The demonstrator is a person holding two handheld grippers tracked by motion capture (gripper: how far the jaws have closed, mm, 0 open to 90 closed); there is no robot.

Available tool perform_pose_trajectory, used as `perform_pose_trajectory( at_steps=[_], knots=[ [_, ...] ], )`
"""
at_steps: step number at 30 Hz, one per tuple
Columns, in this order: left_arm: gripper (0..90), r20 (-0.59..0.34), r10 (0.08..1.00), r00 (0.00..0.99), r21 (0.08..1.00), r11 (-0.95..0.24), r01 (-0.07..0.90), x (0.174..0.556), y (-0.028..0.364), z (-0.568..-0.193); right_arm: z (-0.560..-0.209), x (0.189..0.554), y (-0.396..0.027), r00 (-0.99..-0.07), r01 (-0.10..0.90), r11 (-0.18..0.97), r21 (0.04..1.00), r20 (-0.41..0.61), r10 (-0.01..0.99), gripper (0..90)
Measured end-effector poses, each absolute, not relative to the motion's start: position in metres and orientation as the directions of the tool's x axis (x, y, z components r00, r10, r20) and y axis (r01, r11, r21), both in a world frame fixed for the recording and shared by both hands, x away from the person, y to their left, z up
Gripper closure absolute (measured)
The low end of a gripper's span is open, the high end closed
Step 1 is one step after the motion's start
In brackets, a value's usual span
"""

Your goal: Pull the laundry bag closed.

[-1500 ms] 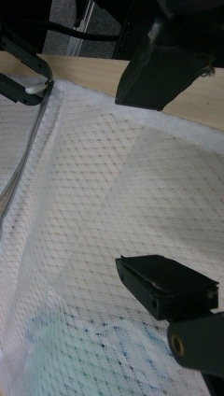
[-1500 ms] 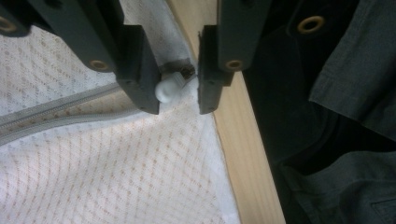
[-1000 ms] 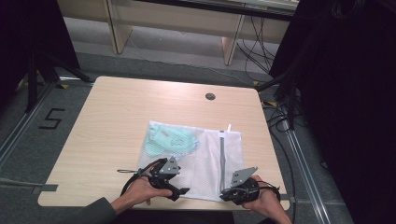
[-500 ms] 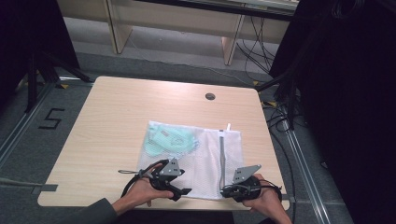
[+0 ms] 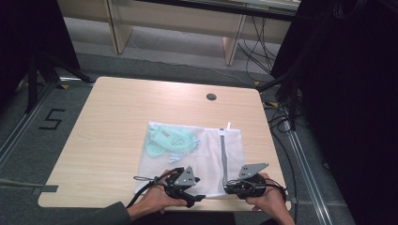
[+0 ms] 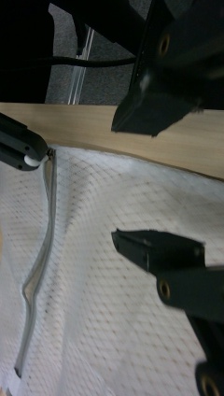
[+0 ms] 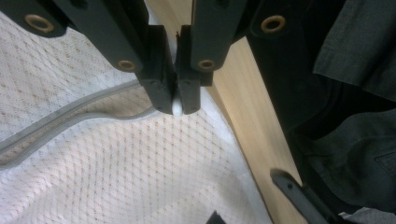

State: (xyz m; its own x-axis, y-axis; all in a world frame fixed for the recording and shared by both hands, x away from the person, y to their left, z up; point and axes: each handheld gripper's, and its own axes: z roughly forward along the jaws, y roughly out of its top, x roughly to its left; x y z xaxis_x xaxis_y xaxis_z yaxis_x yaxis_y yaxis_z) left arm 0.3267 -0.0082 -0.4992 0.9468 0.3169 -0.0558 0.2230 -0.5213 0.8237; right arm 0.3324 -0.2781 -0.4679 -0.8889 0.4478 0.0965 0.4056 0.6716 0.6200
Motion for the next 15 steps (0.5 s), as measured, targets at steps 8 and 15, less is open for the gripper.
perform_pose_trajectory(
  at_steps=[8, 15],
  knots=[
    [50.1, -0.013, 0.265, 0.964, 0.813, -0.559, 0.164, 0.324, -0.041, -0.501, -0.467, 0.332, -0.279, -0.88, 0.418, 0.654, 0.63, 0.104, 0.463, 86.5],
    [62.5, 0.003, 0.254, 0.967, 0.815, -0.561, 0.145, 0.329, -0.06, -0.505, -0.467, 0.332, -0.28, -0.868, 0.441, 0.639, 0.631, 0.118, 0.482, 86.5]
  ],
)
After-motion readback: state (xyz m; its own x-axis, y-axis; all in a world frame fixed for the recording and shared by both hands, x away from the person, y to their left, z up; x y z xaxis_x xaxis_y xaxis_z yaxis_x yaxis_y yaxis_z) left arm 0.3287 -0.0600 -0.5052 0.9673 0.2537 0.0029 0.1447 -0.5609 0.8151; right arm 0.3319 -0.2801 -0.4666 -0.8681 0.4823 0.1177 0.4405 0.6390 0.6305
